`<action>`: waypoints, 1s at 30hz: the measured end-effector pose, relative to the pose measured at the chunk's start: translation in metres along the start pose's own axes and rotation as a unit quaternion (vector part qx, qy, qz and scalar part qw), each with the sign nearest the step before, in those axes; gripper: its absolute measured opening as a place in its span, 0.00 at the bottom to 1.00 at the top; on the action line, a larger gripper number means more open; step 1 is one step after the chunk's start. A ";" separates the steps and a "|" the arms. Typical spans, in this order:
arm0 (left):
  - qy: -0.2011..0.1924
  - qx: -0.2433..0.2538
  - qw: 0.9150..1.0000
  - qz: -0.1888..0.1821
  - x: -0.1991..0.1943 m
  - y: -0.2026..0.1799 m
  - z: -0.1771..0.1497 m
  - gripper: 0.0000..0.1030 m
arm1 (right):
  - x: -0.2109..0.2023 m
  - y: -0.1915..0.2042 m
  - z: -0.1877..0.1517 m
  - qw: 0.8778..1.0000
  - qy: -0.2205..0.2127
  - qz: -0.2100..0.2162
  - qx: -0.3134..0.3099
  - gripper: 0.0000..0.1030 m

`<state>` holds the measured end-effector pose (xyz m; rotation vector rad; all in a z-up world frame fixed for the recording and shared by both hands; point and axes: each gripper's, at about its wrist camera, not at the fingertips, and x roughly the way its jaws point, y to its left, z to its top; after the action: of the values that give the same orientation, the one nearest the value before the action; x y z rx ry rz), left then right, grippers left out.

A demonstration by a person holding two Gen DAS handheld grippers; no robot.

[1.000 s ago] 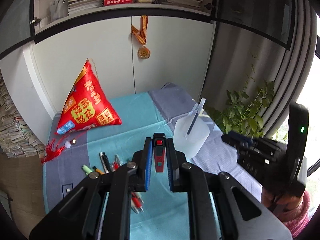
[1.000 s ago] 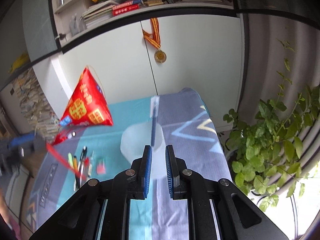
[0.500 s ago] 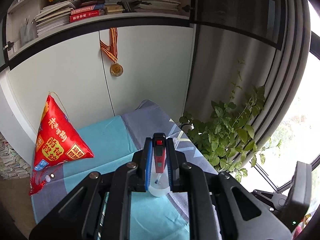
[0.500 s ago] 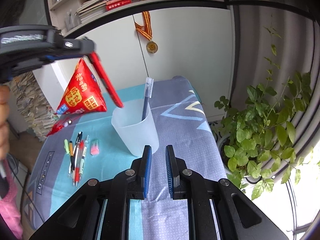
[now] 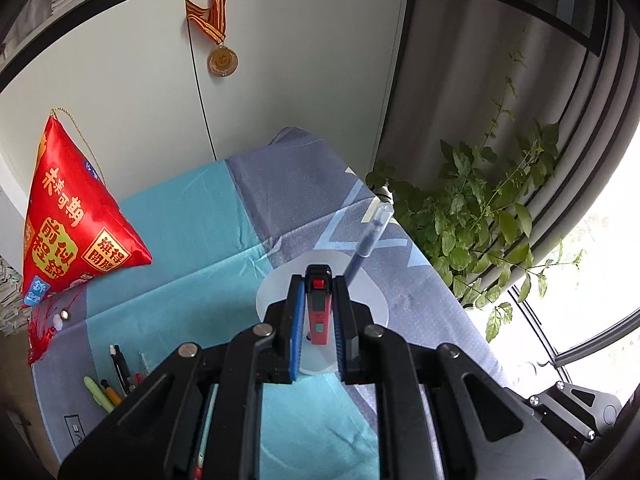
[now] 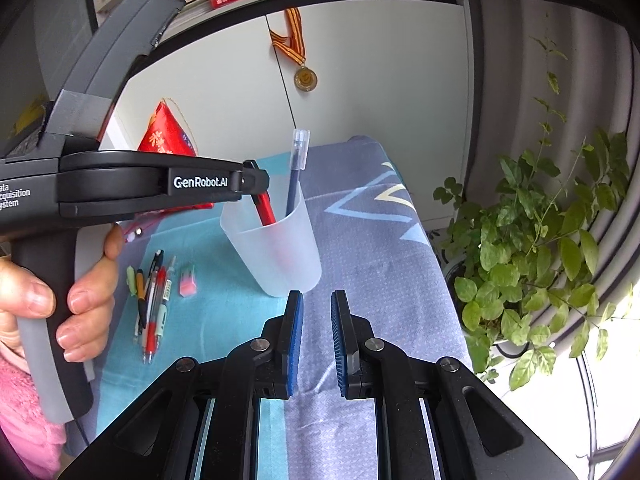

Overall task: Organize stationery
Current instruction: 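Insert the red marker into the cup and release it with the left tool, then move both tools back over the remaining pens on the cloth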

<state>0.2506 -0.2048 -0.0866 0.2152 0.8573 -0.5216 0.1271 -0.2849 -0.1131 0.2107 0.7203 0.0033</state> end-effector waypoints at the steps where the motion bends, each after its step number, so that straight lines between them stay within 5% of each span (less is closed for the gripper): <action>1: 0.000 0.002 1.000 -0.001 0.000 -0.001 0.000 0.12 | 0.001 0.000 0.000 1.000 0.001 0.001 0.000 0.13; 6: 0.002 0.002 1.000 -0.012 -0.006 0.001 0.002 0.20 | 0.002 0.001 -0.002 1.000 0.005 0.002 0.001 0.13; 8: -0.008 -0.001 1.000 -0.012 -0.017 0.004 0.002 0.39 | 0.001 0.002 -0.002 1.000 0.005 0.001 0.001 0.13; 11: -0.049 -0.010 0.999 -0.004 -0.047 0.018 0.001 0.51 | -0.001 0.003 -0.001 1.000 0.003 0.001 0.000 0.13; 15: -0.085 -0.032 0.995 0.048 -0.086 0.054 -0.018 0.51 | -0.003 0.008 -0.002 1.000 0.001 0.005 -0.005 0.13; 21: -0.054 -0.112 0.985 0.123 -0.100 0.122 -0.073 0.50 | 0.001 0.034 -0.003 0.999 0.011 0.032 -0.029 0.13; 30: 0.020 -0.163 0.982 0.095 -0.080 0.154 -0.130 0.36 | 0.031 0.092 -0.012 0.992 0.061 0.076 -0.086 0.13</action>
<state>0.2011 0.0048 -0.1133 0.0066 0.9369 -0.1950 0.1491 -0.1898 -0.1249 0.1011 0.8196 0.2241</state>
